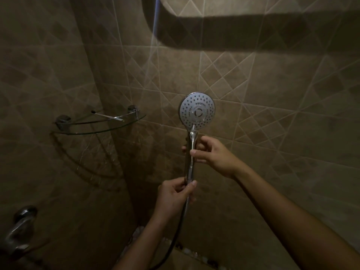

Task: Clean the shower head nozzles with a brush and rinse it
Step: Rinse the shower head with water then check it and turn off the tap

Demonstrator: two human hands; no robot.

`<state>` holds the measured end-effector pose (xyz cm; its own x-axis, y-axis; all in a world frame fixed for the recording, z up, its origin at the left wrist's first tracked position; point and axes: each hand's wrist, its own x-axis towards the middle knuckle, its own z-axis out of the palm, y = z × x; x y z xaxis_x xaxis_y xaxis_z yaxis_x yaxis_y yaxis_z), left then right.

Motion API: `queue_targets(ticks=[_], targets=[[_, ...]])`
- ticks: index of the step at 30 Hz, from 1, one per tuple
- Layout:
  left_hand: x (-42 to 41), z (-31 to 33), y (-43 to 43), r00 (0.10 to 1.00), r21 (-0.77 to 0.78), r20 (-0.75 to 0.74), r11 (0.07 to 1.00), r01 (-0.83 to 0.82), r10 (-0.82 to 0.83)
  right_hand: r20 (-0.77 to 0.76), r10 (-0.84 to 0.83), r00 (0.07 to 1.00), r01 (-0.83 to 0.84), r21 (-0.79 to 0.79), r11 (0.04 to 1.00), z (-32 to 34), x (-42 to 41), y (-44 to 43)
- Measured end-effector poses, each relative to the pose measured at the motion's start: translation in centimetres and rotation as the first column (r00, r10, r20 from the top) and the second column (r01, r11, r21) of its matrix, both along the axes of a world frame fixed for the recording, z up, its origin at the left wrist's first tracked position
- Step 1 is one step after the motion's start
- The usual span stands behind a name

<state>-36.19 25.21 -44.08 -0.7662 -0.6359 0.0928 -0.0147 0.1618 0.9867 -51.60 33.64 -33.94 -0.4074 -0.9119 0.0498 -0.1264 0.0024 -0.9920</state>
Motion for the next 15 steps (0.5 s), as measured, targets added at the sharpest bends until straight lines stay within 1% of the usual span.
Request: queue_targets(ticks=[1,4,5,8,9,12,13,15], targets=[[0.0,0.0,-0.1,1.0,-0.018,0.001,1.0,0.001,-0.001,-0.027,-0.021,0.999,0.021,0.004,1.0,0.0,-0.1,0.0],[0.1,0.2,0.0,1.0,-0.053,-0.001,0.998,0.015,-0.016,-0.182,-0.112,0.977,0.112,-0.011,0.994,0.2,-0.1,0.1],[0.1,0.3,0.1,1.0,-0.06,-0.001,0.998,0.021,-0.021,-0.19,-0.118,0.975,0.116,-0.02,0.993,0.2,-0.1,0.1],[0.0,0.4,0.4,0.999,-0.059,0.015,0.998,0.038,-0.037,-0.2,-0.063,0.978,0.061,-0.015,0.998,0.2,0.0,0.2],[0.0,0.3,0.5,0.999,-0.046,0.013,0.998,0.037,-0.036,-0.179,-0.036,0.983,0.033,-0.016,0.999,0.1,-0.1,0.3],[0.1,0.3,0.7,1.0,-0.005,0.016,1.0,0.022,-0.021,0.016,0.047,0.999,-0.046,-0.026,0.999,0.0,-0.4,0.5],[0.1,0.2,0.8,1.0,0.002,0.015,1.0,0.023,-0.023,0.057,0.064,0.996,-0.062,-0.035,0.997,0.0,-0.4,0.5],[0.2,0.2,1.0,1.0,-0.009,0.013,1.0,0.023,-0.023,0.046,0.009,0.999,-0.007,-0.041,0.999,-0.1,-0.3,0.3]])
